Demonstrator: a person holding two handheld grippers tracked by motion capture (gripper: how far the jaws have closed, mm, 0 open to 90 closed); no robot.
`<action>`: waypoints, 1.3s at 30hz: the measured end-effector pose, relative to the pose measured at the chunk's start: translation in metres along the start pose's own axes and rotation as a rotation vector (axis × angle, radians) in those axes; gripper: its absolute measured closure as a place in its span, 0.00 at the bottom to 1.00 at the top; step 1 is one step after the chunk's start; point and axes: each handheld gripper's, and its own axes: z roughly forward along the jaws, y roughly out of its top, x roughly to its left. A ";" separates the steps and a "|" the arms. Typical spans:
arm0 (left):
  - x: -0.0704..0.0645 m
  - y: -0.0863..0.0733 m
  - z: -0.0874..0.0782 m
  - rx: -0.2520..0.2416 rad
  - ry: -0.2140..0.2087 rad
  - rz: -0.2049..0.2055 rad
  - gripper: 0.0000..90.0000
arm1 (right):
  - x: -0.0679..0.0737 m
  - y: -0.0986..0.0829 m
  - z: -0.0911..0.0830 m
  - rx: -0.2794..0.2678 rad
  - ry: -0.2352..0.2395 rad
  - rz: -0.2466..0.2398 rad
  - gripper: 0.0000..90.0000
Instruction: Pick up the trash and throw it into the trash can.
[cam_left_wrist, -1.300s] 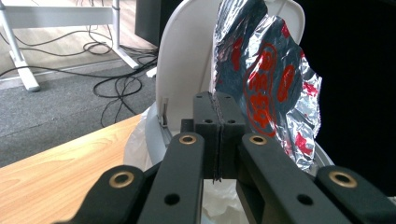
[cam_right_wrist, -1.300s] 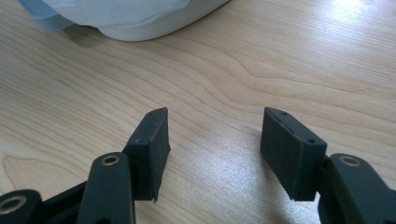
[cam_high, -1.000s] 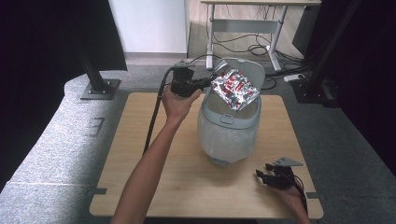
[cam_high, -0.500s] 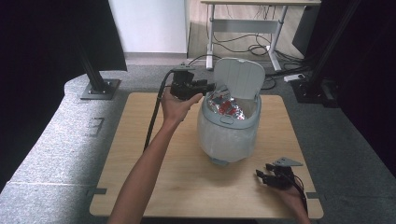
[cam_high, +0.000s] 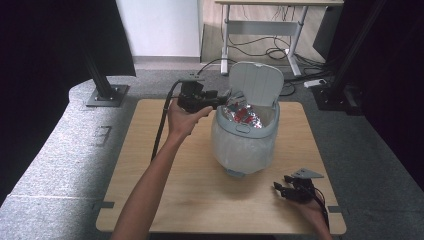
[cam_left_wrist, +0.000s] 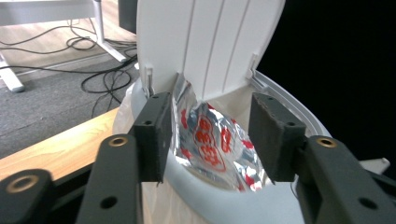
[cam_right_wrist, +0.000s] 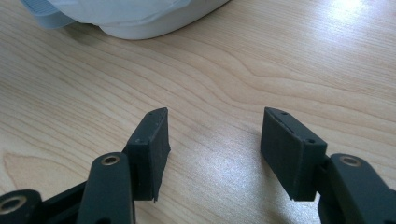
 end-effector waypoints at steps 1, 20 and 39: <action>0.000 -0.001 -0.002 0.000 -0.002 0.002 0.52 | 0.000 0.000 0.000 0.000 0.000 0.000 0.46; -0.006 -0.052 -0.067 -0.013 0.051 0.058 0.42 | 0.003 0.001 0.001 0.003 0.002 -0.010 0.46; -0.007 -0.145 -0.097 0.049 0.107 0.050 0.39 | 0.004 0.001 0.002 0.000 0.001 -0.014 0.46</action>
